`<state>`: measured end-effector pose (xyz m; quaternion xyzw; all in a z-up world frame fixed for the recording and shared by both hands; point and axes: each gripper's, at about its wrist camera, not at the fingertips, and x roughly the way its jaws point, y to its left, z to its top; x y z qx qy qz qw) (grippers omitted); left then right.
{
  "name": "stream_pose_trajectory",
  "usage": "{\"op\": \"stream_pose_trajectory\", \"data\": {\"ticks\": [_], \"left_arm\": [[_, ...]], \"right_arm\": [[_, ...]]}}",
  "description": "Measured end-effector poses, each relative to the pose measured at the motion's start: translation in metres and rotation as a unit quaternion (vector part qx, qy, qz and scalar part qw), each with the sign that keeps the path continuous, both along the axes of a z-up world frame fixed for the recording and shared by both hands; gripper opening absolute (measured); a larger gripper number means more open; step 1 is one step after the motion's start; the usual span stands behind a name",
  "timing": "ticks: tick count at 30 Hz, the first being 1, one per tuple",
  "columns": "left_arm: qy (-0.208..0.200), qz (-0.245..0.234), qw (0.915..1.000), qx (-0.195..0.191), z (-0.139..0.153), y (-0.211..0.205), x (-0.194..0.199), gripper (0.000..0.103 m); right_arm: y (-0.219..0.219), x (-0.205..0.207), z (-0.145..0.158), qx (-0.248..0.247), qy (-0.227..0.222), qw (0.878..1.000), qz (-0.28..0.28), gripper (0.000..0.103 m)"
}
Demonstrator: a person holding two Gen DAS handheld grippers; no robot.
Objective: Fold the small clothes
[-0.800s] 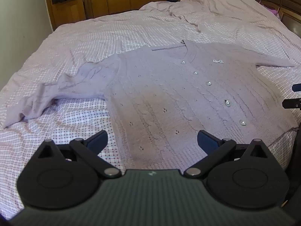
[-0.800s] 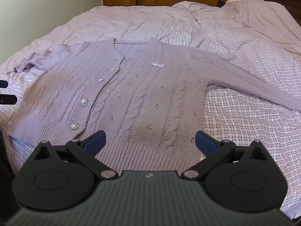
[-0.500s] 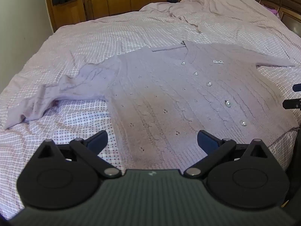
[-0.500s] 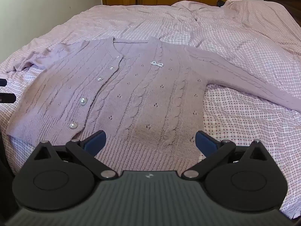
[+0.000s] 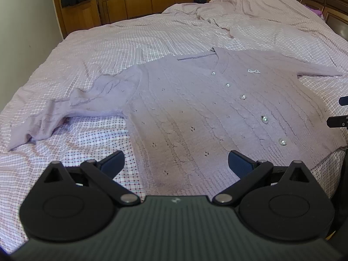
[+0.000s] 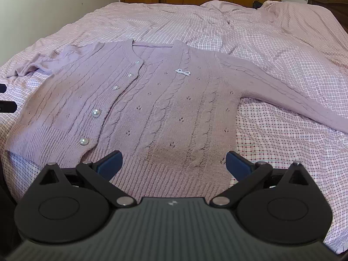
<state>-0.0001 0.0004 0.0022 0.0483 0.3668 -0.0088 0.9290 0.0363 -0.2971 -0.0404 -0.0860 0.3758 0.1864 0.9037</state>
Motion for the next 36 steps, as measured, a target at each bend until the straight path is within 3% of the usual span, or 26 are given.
{"op": "stream_pose_trajectory", "data": {"ticks": [36], "left_arm": [[0.003, 0.001, 1.0000, 0.008, -0.0031, 0.0004, 0.0014, 0.103]], "right_arm": [[0.0026, -0.0006, -0.0012, 0.000, 0.003, 1.000, 0.001, 0.103]]}}
